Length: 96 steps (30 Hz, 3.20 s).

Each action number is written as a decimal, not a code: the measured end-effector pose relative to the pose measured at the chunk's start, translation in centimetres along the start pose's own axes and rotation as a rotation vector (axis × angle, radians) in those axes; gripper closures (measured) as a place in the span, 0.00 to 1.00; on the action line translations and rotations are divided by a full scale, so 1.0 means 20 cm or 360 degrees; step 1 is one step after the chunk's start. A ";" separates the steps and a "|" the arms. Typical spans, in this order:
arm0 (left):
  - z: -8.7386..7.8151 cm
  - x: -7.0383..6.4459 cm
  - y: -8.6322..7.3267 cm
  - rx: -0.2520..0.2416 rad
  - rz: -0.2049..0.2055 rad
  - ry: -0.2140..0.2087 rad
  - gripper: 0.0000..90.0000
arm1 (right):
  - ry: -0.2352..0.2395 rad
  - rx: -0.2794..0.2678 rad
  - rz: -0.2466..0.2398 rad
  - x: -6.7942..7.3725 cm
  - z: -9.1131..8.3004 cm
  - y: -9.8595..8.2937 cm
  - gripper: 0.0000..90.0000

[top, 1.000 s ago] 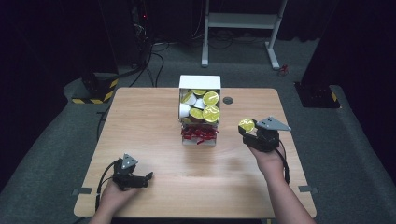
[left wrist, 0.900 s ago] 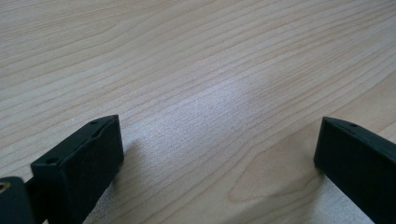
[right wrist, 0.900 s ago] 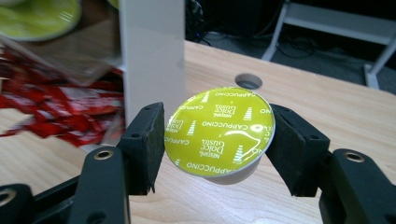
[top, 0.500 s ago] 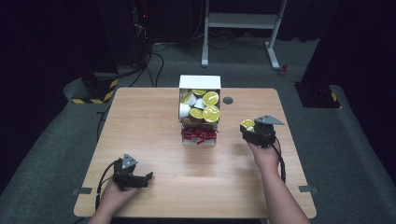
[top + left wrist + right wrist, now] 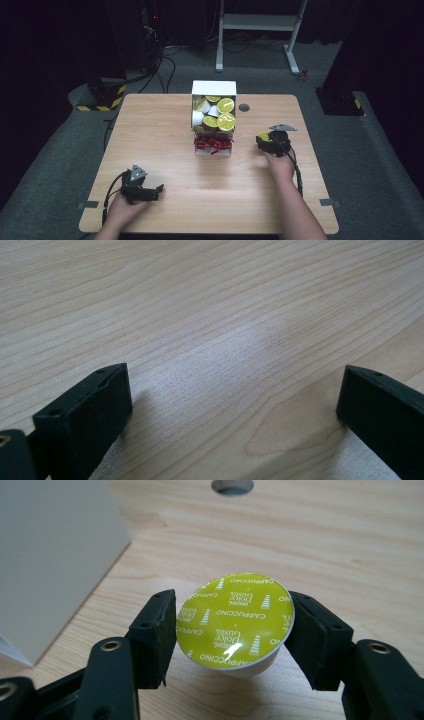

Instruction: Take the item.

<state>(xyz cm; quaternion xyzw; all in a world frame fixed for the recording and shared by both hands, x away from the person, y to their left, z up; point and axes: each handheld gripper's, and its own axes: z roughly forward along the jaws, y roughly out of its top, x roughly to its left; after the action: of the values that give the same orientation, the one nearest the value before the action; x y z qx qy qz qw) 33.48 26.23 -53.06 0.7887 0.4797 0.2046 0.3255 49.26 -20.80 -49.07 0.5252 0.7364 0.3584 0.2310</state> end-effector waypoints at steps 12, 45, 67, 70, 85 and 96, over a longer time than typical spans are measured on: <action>0.00 0.00 0.00 0.0000 -0.0001 0.0000 0.02 | 0.0018 0.0029 0.0040 0.00 0.05 -0.07 0.45; 0.00 0.00 0.00 0.0000 -0.0001 0.0000 0.02 | 0.0006 -0.0064 0.0041 -0.04 -0.06 -0.03 0.23; 0.00 0.00 0.00 0.0001 0.0002 0.0004 0.01 | 0.0154 -0.0144 -0.0040 0.12 -0.25 -0.03 0.17; 0.00 0.00 0.00 0.0004 -0.0001 0.0002 0.00 | 0.0171 -0.0153 -0.0084 0.18 -0.29 -0.05 0.17; 0.01 0.00 0.00 -0.0002 -0.0003 0.0002 0.00 | 0.0272 -0.0098 -0.0255 0.47 -0.40 -0.26 0.16; 0.01 0.00 0.00 -0.0002 0.0001 -0.0001 0.00 | 0.0204 0.0163 -0.0290 0.54 -0.27 -0.48 0.16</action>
<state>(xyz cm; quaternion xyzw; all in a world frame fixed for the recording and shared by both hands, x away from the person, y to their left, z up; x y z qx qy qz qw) 33.59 26.18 -53.11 0.7886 0.4793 0.2049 0.3262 35.86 -13.96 -52.53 0.4431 0.8118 0.3307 0.1879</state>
